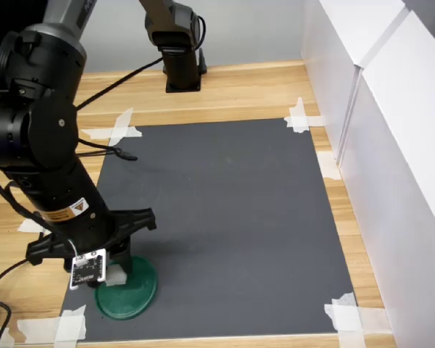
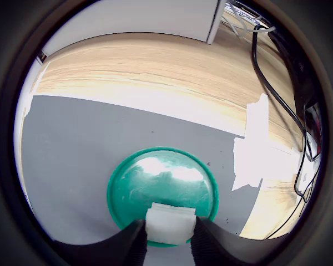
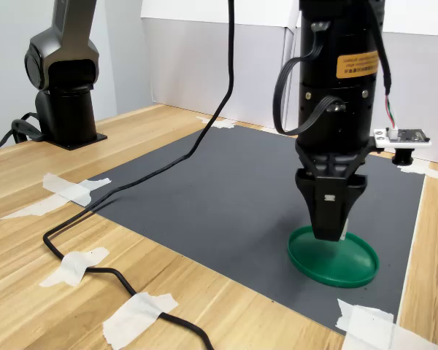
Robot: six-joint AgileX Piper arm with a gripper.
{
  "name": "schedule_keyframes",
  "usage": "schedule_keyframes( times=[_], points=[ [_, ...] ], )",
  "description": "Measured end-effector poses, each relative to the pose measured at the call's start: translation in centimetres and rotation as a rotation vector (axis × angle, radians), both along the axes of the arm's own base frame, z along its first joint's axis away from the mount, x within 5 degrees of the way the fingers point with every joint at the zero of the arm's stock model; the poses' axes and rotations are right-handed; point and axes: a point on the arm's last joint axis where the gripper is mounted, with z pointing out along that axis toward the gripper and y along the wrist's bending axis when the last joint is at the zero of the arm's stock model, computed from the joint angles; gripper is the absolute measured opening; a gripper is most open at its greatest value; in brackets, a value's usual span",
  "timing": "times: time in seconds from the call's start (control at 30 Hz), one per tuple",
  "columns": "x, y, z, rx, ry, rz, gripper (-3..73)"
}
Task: Grasp a white terminal and put it on the green lid.
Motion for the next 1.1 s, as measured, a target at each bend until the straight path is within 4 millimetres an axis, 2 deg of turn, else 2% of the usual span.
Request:
schedule_keyframes(
  times=[0.1, 0.17, 0.4, 0.47, 0.57, 0.67, 0.8, 0.9, 0.97, 1.03, 1.1],
  points=[
    [0.0, 0.0, -0.2, 0.000, 0.006, 0.016, 32.6],
    [0.1, 0.1, -0.4, 0.009, 0.011, 0.019, 36.6],
    [0.0, 0.1, -0.2, 0.013, 0.008, 0.012, 62.8],
    [-0.2, 0.2, 0.7, 0.011, -0.007, 0.012, 66.2],
    [-0.9, 0.3, 3.6, 0.003, -0.069, 0.013, 66.1],
    [-2.7, 0.5, 7.7, -0.008, -0.154, 0.013, 57.6],
    [-6.3, 0.9, 11.9, -0.018, -0.262, 0.008, 36.5],
    [-9.3, 1.3, 13.4, -0.018, -0.314, -0.009, 18.0],
    [-11.6, 1.6, 13.5, -0.012, -0.332, -0.025, 8.0],
    [-14.3, 1.9, 13.6, 0.002, -0.375, -0.053, 1.8],
    [-17.1, 2.3, 13.8, 0.014, -0.441, -0.082, -0.2]
  ],
)
